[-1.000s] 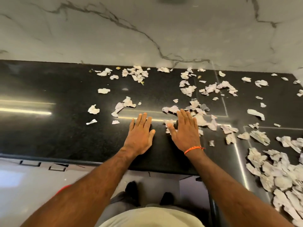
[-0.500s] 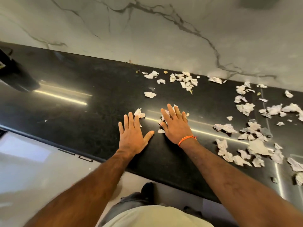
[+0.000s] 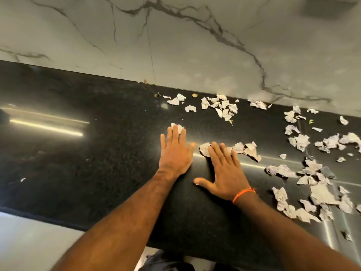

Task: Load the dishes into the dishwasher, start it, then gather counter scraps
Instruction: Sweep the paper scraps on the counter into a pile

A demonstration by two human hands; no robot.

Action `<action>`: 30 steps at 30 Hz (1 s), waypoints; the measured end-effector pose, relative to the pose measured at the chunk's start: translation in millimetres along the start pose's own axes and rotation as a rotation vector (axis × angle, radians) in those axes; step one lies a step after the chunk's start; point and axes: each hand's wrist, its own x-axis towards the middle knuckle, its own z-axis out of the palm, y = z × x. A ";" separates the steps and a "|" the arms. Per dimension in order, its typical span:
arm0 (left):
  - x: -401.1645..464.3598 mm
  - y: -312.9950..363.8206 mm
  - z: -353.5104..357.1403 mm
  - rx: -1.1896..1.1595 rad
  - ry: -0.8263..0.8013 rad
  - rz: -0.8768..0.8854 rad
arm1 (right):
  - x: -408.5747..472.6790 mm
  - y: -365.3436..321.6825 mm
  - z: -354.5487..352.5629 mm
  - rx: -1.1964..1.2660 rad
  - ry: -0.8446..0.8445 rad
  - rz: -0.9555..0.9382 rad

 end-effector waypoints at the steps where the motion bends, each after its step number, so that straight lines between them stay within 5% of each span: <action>1: 9.4 -4.5 0.4 0.021 -0.009 0.003 | 3.4 -1.5 4.5 -0.023 0.005 0.028; 7: 58.4 -24.0 -13.9 -0.140 -0.025 0.266 | 50.3 11.9 2.7 0.042 0.127 0.440; 12: 107.7 -58.4 -24.1 0.008 -0.055 0.059 | 79.1 8.9 2.6 0.047 0.187 0.388; 18: 165.4 -73.8 -27.6 0.025 -0.073 0.042 | 110.0 9.2 5.7 0.072 0.223 0.452; 23: 190.9 -56.8 -18.4 0.180 -0.099 0.191 | 130.4 21.7 3.0 0.086 0.261 0.482; 27: 198.7 -26.8 -12.9 0.048 -0.165 0.433 | 149.5 45.9 -7.6 0.110 0.301 0.520; 30: 210.9 -9.6 -7.1 0.024 -0.175 0.414 | 175.2 69.5 -20.3 0.125 0.288 0.463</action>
